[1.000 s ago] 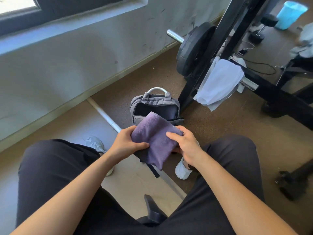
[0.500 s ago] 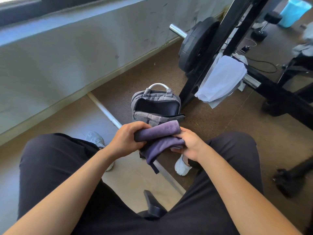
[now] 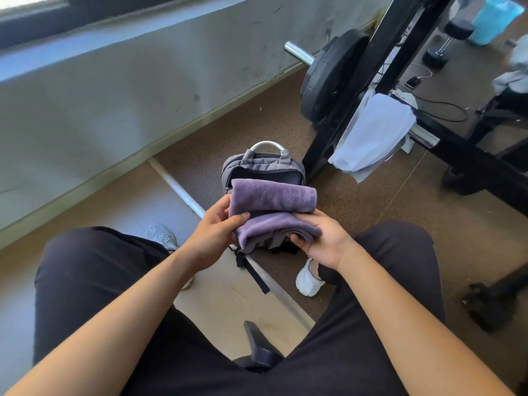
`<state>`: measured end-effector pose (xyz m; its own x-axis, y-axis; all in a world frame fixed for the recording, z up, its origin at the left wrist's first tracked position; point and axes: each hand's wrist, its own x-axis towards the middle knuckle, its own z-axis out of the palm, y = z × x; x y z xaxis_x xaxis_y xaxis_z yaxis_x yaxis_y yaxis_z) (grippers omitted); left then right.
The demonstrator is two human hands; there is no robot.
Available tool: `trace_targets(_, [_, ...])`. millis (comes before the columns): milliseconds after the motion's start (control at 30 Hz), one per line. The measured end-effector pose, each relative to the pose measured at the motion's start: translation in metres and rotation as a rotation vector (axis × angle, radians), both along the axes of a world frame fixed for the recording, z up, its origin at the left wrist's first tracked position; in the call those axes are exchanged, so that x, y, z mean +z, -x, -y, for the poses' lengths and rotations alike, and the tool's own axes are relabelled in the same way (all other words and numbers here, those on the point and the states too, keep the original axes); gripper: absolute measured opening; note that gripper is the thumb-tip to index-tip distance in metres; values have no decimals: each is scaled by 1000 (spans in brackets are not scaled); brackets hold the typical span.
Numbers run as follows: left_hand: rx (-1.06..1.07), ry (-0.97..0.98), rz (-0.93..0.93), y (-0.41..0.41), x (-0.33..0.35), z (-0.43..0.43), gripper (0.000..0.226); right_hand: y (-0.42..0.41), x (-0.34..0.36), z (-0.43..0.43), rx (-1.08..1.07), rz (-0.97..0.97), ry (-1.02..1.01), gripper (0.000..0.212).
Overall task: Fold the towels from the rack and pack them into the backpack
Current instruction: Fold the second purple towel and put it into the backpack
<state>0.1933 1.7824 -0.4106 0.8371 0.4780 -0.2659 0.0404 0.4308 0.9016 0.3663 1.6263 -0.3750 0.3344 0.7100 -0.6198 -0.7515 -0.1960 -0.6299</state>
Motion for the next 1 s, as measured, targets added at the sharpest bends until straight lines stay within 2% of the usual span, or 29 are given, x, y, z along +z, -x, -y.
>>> trace_targets(167, [68,11,-25,-1,4,-3,31,2,0,-3,57,94,5,29])
trace_targets(467, [68,143,29,-5,11,-1,65,0,-1,-5,-43,12,-68,36])
trace_targets(533, [55,153,27,-4,12,-1,60,1,-1,-5,-39,8,-63,34])
trace_targets(600, [14,144,39,-3,13,-4,43,-2,-2,-3,-15,-5,-72,33])
trace_targets(667, [-60,154,49,0,14,-9,42,-4,0,0,30,24,-78,31])
trace_targets(767, [-66,126,-26,2,13,-10,44,-2,-1,-1,142,163,-62,30])
trace_targets(833, [-29,-58,-118,0,10,-7,36,1,-11,-4,191,341,-34,18])
trace_targets(900, [7,-228,-161,0,2,-5,29,3,-19,-4,224,545,-27,22])
trace_targets(1000, [-28,-309,-159,2,-5,-6,26,0,-24,-2,279,816,4,19])
